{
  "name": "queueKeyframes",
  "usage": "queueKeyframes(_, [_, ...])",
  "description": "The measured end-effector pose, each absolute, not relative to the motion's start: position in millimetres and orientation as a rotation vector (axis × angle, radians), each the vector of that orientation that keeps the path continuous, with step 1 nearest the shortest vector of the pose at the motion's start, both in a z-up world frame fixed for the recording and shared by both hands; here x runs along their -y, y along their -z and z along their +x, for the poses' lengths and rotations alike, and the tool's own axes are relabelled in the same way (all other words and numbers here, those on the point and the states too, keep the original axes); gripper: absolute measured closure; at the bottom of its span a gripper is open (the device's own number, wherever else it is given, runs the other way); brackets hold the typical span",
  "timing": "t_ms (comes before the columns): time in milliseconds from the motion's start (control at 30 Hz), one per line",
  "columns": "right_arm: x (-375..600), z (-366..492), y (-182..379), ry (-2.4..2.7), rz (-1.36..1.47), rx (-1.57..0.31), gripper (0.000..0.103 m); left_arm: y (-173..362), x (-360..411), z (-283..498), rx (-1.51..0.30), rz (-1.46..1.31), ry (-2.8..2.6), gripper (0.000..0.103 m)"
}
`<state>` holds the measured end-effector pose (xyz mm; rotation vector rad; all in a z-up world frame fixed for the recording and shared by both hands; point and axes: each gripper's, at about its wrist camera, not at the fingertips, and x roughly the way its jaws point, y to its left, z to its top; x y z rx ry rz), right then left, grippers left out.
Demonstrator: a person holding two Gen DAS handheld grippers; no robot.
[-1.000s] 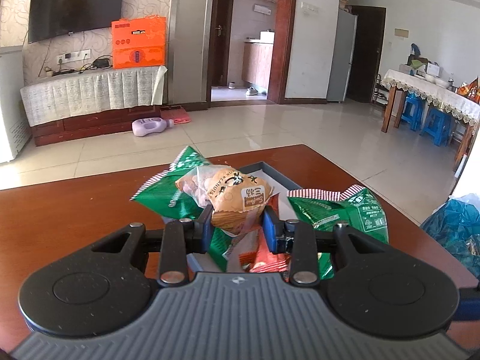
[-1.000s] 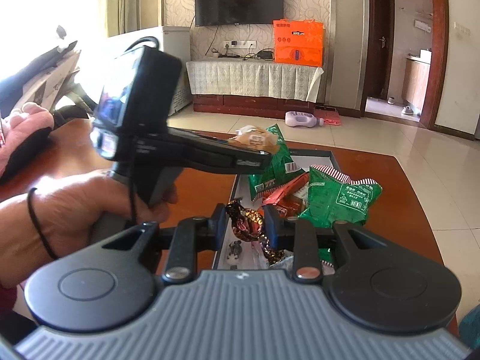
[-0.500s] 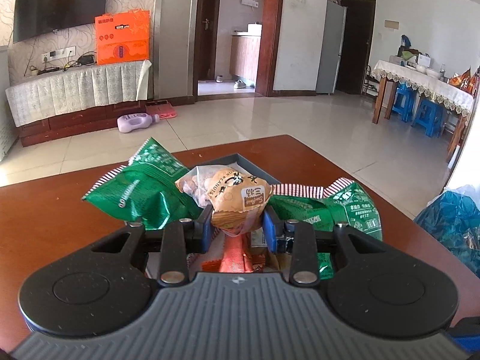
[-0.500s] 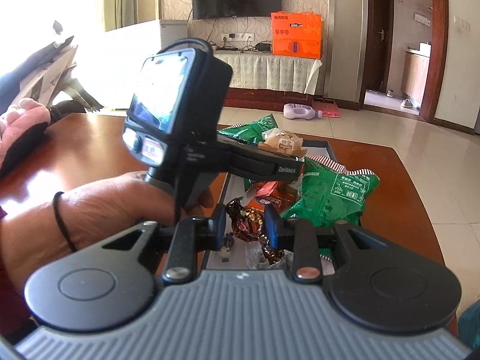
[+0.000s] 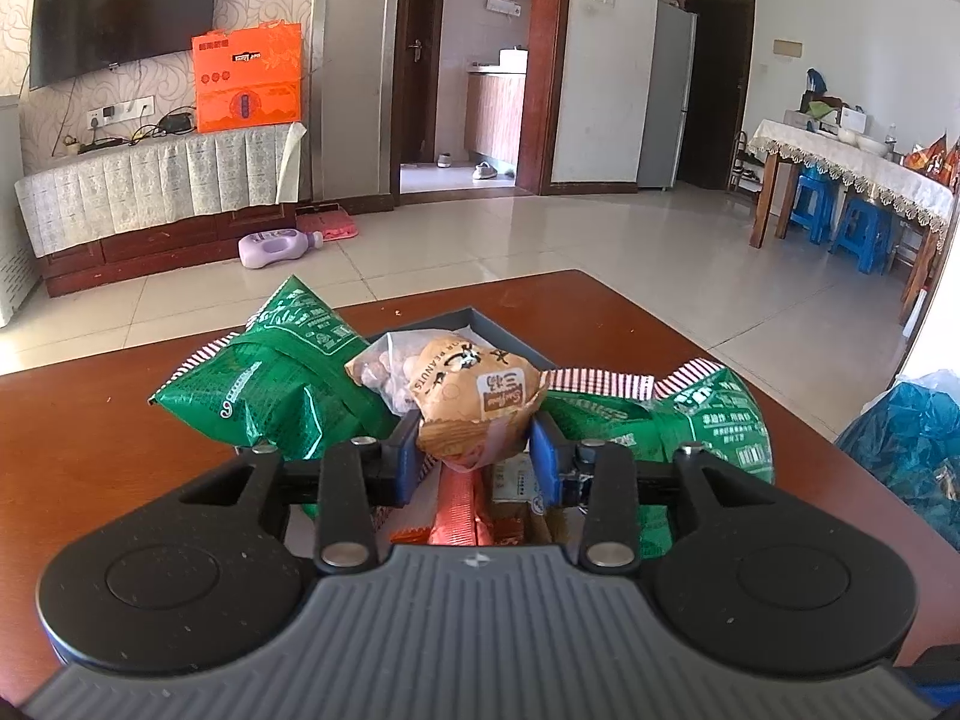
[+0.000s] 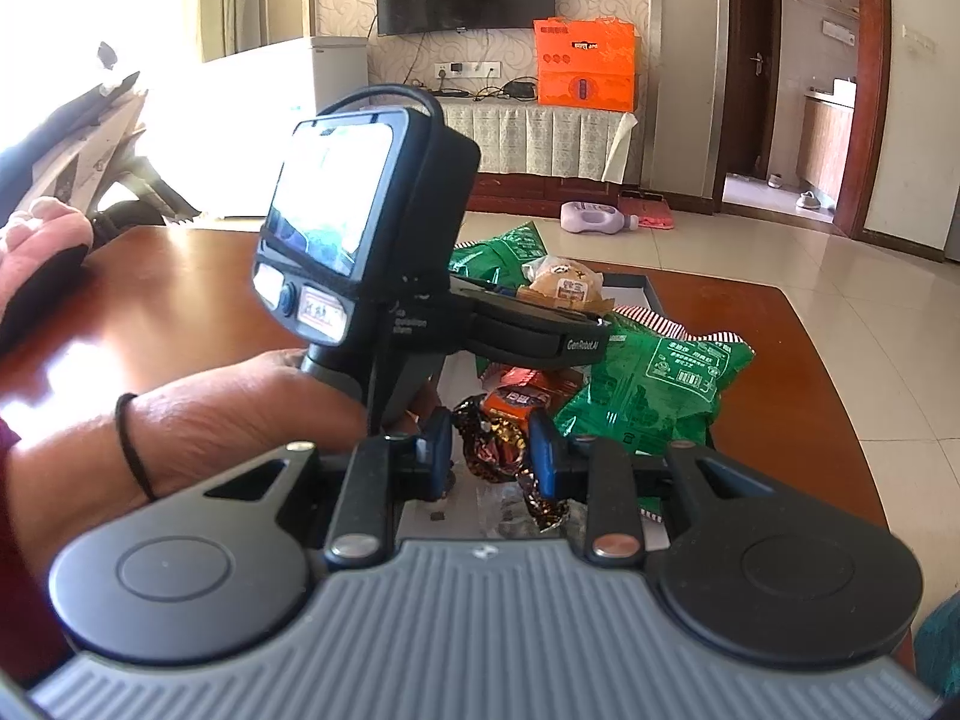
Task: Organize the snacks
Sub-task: 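Lower the pastry into the box and open the left tool while the right tool releases the chocolate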
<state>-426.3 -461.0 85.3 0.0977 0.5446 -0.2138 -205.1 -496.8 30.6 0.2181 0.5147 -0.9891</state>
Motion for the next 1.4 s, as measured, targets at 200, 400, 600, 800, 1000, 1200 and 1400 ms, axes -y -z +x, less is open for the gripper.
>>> queueKeyframes(200, [458.0, -424.0, -87.1, 0.215, 0.101, -0.547, 0.072, -30.3, 496.3, -204.0, -0.515, 0.217, 0.989, 0.048])
queueKeyframes(400, [456.1, -421.4, -86.2, 0.212, 0.099, -0.552, 0.072, -29.7, 493.5, -204.0, -0.513, 0.217, 0.984, 0.041])
queueKeyframes(600, [454.5, -417.4, -85.9, 0.211, 0.099, -0.556, 0.072, -29.7, 492.0, -204.0, -0.512, 0.209, 0.982, 0.038])
queueKeyframes(800, [454.7, -417.2, -85.7, 0.211, 0.100, -0.556, 0.072, -28.2, 490.1, -202.6, -0.524, 0.198, 0.992, 0.037])
queueKeyframes(1000, [456.6, -414.6, -84.1, 0.216, 0.103, -0.560, 0.072, -21.5, 492.3, -208.5, -0.534, 0.232, 1.009, 0.036])
queueKeyframes(1200, [457.9, -410.2, -78.5, 0.219, 0.103, -0.569, 0.072, -25.4, 485.3, -207.8, -0.520, 0.223, 0.997, 0.029])
queueKeyframes(1400, [462.9, -402.0, -69.3, 0.233, 0.110, -0.563, 0.072, -25.0, 477.7, -203.6, -0.534, 0.211, 0.973, 0.028])
